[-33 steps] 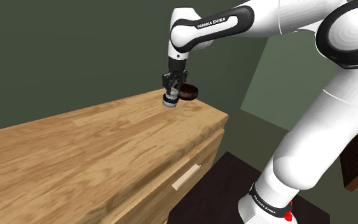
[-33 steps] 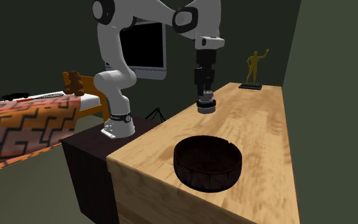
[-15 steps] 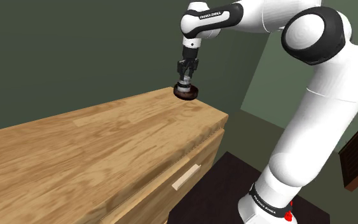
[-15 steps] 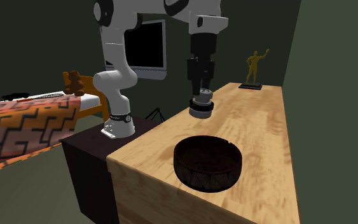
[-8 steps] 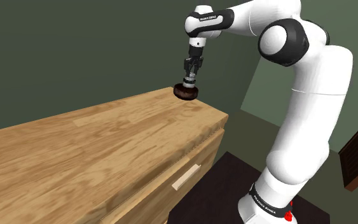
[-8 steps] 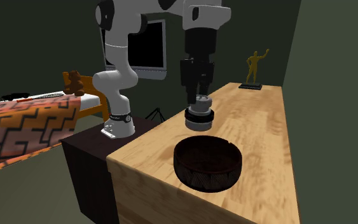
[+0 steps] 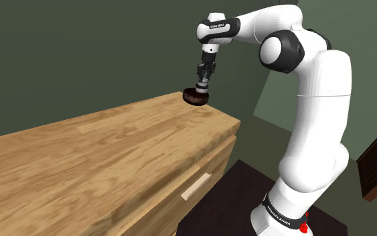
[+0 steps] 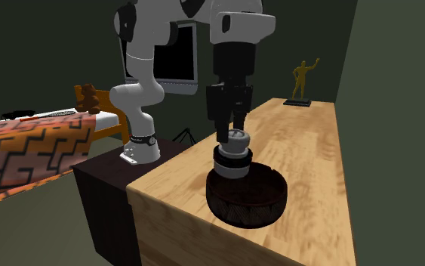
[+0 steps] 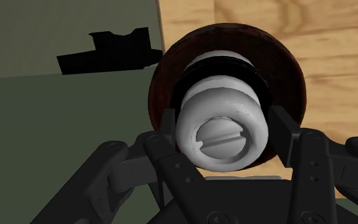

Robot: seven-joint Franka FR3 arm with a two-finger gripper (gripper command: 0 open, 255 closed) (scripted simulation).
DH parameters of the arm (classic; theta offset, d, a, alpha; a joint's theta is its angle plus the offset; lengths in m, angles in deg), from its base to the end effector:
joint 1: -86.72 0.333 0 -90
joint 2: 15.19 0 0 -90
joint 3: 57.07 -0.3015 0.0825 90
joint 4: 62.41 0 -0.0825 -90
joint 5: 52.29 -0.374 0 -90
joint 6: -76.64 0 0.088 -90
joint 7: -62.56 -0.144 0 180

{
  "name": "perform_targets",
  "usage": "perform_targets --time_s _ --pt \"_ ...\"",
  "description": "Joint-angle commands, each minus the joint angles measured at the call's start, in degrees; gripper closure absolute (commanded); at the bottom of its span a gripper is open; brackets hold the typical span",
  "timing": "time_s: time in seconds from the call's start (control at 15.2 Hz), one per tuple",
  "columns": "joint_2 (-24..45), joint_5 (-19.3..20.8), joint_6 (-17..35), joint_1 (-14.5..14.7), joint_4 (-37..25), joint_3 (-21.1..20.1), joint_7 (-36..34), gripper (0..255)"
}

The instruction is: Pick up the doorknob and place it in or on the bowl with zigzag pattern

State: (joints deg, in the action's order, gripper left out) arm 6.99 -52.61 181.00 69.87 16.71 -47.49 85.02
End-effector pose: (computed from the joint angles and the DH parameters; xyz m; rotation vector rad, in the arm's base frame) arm 0.6054 -0.2827 0.4526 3.0638 -0.0866 0.0457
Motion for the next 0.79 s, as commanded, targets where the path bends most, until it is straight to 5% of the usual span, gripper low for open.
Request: perform_targets --time_s 0.0,0.73 --pt "0.01 0.00 1.59 0.05 1.54 -0.03 -0.05 255" --pt "0.55 -0.05 7.50 0.15 6.93 -0.11 -0.22 255"
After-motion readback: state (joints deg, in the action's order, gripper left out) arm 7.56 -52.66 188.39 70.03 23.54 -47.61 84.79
